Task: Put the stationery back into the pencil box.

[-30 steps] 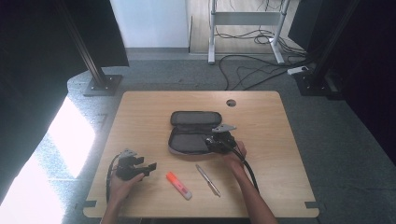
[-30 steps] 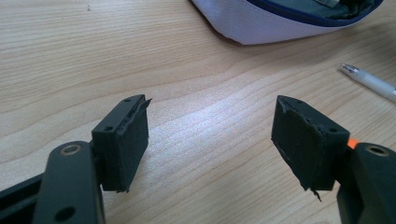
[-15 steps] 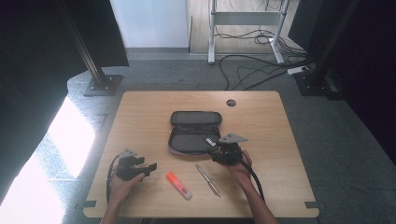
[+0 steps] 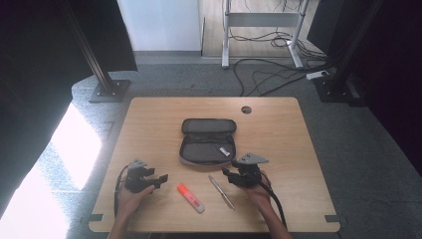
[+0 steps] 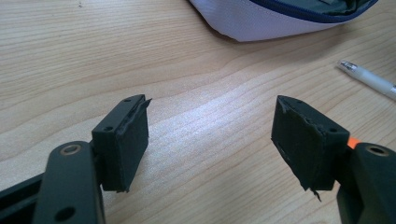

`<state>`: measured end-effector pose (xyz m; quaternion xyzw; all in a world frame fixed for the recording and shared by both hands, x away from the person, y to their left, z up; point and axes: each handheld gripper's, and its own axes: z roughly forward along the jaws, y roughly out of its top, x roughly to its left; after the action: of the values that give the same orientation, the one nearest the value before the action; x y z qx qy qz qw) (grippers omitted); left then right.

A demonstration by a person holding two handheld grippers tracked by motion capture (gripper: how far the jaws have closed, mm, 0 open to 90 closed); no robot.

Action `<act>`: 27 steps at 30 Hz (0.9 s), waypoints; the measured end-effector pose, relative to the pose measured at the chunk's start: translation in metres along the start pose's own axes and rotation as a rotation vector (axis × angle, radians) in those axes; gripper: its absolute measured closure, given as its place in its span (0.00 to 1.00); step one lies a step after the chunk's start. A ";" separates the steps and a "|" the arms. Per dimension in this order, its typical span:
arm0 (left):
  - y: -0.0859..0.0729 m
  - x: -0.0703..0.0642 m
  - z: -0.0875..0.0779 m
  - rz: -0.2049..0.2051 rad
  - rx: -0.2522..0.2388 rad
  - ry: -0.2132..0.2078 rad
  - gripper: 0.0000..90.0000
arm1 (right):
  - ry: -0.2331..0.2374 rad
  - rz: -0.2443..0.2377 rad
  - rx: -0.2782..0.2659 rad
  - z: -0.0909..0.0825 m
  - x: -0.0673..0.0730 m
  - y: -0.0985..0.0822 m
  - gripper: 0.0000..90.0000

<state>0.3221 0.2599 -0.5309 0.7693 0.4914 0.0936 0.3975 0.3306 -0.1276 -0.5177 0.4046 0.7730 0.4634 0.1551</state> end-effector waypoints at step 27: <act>-0.001 0.004 -0.004 -0.007 -0.012 0.006 0.31 | 0.004 0.005 -0.003 -0.023 0.011 -0.021 0.54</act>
<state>0.3211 0.2655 -0.5294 0.7649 0.4947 0.0972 0.4009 0.2995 -0.1375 -0.5218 0.4052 0.7717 0.4657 0.1531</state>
